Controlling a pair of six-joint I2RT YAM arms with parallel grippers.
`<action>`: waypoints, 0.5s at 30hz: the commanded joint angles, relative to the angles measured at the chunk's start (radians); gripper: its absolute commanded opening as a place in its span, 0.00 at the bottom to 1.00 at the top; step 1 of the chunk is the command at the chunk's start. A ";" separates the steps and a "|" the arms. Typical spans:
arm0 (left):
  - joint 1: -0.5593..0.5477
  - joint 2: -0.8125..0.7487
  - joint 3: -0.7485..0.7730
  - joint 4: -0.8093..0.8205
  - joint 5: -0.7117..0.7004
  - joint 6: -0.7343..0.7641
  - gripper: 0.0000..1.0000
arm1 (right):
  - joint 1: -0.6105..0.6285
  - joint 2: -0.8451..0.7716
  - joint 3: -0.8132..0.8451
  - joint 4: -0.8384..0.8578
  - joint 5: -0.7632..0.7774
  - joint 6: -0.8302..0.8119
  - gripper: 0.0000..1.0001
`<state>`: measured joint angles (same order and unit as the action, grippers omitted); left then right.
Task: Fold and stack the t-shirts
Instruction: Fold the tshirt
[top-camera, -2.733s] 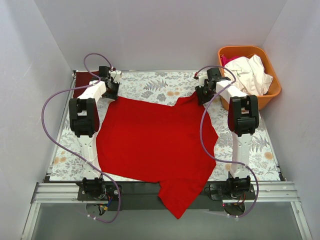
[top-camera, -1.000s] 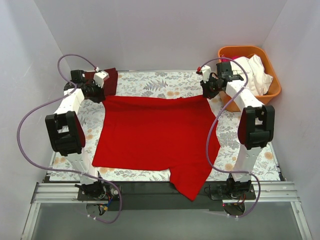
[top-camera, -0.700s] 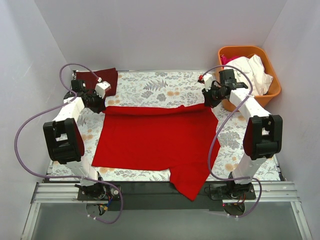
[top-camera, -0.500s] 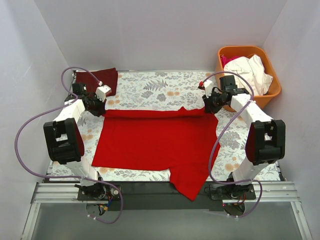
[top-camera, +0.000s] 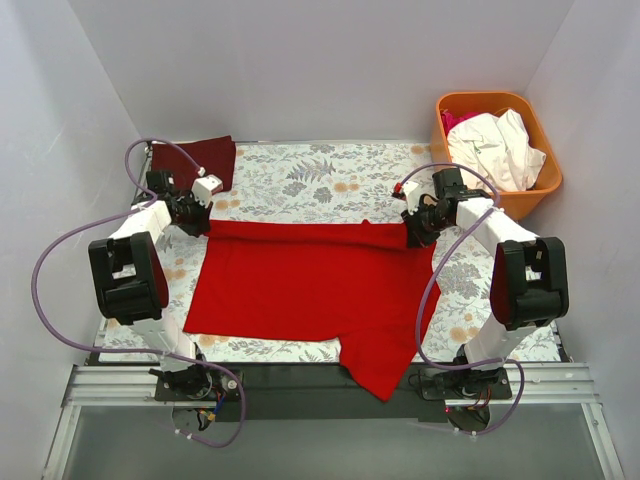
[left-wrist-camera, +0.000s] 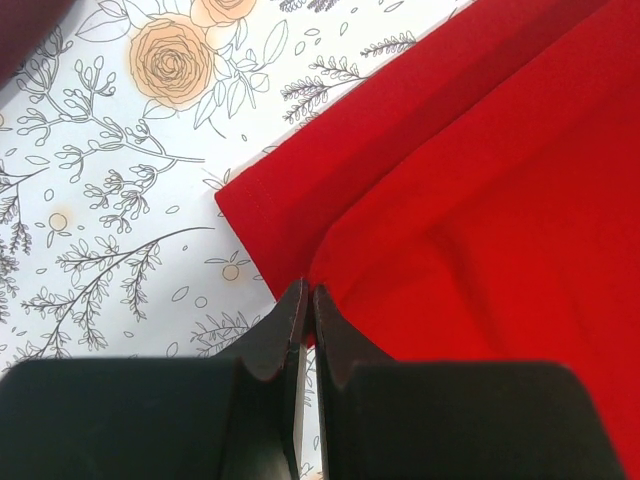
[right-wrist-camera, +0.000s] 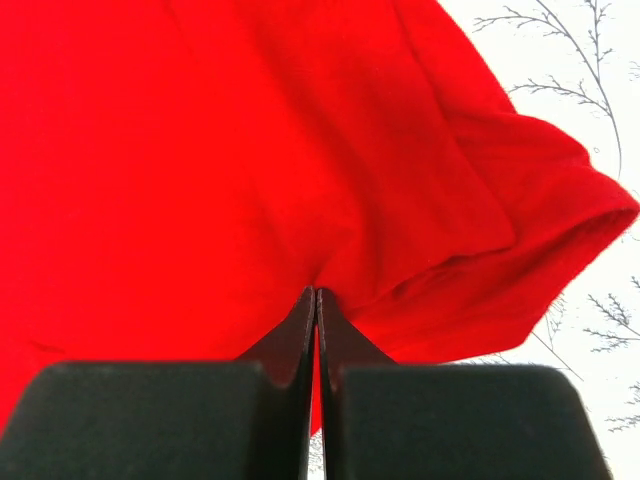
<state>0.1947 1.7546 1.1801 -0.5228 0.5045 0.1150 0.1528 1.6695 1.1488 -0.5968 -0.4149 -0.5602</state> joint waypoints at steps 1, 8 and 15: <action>0.008 -0.013 0.015 0.014 0.000 0.009 0.00 | 0.004 -0.008 0.014 0.000 -0.021 0.006 0.01; 0.009 -0.067 0.033 -0.046 -0.003 0.060 0.00 | 0.002 -0.048 0.042 -0.026 0.025 -0.021 0.01; 0.009 -0.089 -0.045 -0.085 -0.014 0.103 0.00 | 0.004 -0.045 0.006 -0.037 0.051 -0.046 0.01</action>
<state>0.1947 1.7306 1.1633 -0.5789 0.5045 0.1764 0.1551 1.6596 1.1522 -0.6067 -0.3836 -0.5808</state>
